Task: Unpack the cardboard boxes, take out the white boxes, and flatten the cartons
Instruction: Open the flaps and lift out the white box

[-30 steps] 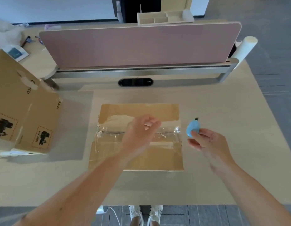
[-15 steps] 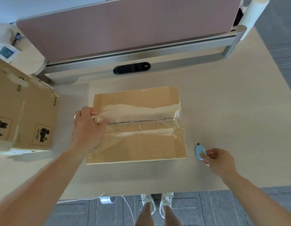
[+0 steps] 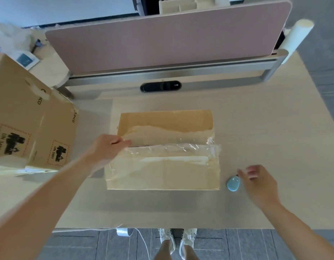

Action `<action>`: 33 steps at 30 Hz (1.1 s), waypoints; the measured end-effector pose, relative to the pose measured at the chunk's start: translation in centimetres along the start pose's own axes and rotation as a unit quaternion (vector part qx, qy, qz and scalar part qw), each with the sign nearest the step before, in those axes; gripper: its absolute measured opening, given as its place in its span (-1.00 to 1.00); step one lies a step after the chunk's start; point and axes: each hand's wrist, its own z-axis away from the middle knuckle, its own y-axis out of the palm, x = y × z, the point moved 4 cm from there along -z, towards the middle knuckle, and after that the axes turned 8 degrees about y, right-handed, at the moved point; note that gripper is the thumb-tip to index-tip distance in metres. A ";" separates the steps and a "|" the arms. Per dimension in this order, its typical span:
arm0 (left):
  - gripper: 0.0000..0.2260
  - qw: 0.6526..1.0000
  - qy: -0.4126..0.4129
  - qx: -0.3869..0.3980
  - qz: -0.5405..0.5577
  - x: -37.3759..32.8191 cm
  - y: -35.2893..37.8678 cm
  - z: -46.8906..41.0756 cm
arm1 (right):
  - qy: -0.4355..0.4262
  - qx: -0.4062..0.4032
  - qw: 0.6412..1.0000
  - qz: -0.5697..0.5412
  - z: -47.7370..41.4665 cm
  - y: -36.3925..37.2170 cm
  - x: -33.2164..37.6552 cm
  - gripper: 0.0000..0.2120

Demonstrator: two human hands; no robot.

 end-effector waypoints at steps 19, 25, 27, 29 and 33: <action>-0.69 0.890 0.252 0.187 -0.332 1.9 6.2 3.7 | -0.399 0.221 0.812 0.364 10.9 4.8 13.2 -0.74; -0.68 0.857 0.321 0.168 -0.366 2.1 6.9 3.7 | -0.476 0.177 0.776 0.374 11.2 5.2 12.3 -0.72; -0.71 0.891 0.309 0.139 -0.304 1.6 6.2 3.7 | -0.487 0.167 0.791 0.330 11.0 4.6 12.3 -0.77; -0.72 0.916 0.302 0.056 -0.256 1.2 5.4 3.8 | -0.476 0.138 0.814 0.304 10.6 4.1 12.5 -0.67; -0.48 0.890 0.338 0.016 -0.305 1.2 6.4 4.2 | -0.446 0.127 0.807 0.365 9.8 5.1 12.6 -0.32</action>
